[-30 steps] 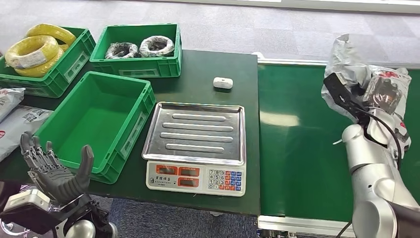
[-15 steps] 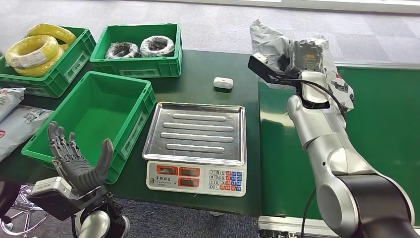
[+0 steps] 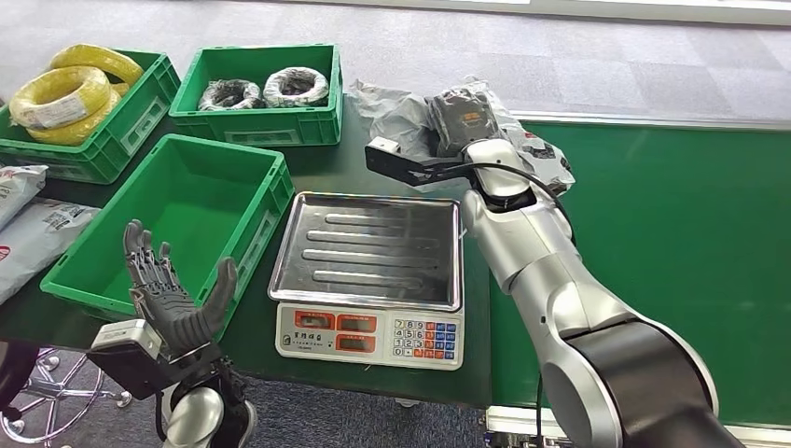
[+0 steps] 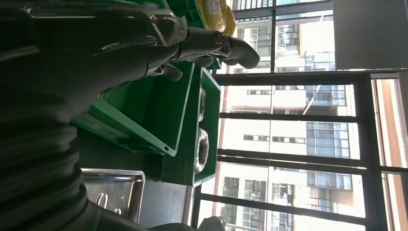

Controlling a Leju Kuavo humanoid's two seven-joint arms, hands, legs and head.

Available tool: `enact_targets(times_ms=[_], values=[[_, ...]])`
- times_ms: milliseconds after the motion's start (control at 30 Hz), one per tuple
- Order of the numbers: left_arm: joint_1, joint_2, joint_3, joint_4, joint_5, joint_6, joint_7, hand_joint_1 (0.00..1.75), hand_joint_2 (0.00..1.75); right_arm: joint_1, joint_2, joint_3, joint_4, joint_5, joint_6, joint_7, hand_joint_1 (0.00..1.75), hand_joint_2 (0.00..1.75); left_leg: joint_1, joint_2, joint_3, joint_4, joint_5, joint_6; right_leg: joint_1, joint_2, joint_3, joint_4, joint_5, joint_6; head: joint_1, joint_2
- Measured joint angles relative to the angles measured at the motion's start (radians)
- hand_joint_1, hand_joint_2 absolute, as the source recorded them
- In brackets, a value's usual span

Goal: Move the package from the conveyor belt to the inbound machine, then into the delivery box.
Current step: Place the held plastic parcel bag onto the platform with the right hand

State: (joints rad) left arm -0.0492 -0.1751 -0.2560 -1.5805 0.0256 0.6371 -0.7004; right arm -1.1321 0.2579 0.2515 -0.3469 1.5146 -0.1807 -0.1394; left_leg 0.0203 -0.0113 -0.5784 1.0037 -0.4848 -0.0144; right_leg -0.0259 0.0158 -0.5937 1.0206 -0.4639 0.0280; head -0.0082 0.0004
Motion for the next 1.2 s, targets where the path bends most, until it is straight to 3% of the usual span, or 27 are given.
enact_targets(times_ms=[267, 467, 700, 1200], values=[[-0.001, 0.010, -0.003, 0.010, 0.007, 0.001, 0.000, 0.00, 1.75, 0.012, 0.050, 0.016, 0.012, -0.005, 0.017, -0.051, 1.75, 1.75, 0.000, 0.000, 0.000, 0.000, 0.000, 0.000, 0.000, 0.000, 0.000, 0.000, 0.000, 0.000, 0.000, 0.000], [-0.001, 0.019, -0.003, 0.011, 0.013, -0.006, 0.000, 0.00, 1.75, 0.023, 0.068, 0.022, 0.013, -0.016, 0.032, -0.142, 1.75, 1.75, 0.000, 0.000, 0.000, 0.000, 0.000, 0.000, 0.000, 0.000, 0.000, 0.000, 0.000, 0.000, 0.000, 0.000], [-0.001, 0.028, -0.003, 0.012, 0.014, -0.008, 0.000, 0.00, 1.75, 0.032, 0.081, 0.032, 0.014, -0.025, 0.041, -0.167, 1.75, 1.75, 0.000, 0.000, 0.000, 0.000, 0.000, 0.000, 0.000, 0.000, 0.000, 0.000, 0.000, 0.000, 0.000, 0.000], [0.013, 0.044, -0.002, 0.011, 0.015, -0.010, 0.000, 0.00, 1.75, 0.064, 0.089, 0.149, -0.010, -0.134, 0.065, -0.214, 1.75, 1.75, 0.000, 0.000, 0.000, 0.000, 0.000, 0.000, 0.000, 0.000, 0.000, 0.000, 0.000, 0.000, 0.000, 0.000]])
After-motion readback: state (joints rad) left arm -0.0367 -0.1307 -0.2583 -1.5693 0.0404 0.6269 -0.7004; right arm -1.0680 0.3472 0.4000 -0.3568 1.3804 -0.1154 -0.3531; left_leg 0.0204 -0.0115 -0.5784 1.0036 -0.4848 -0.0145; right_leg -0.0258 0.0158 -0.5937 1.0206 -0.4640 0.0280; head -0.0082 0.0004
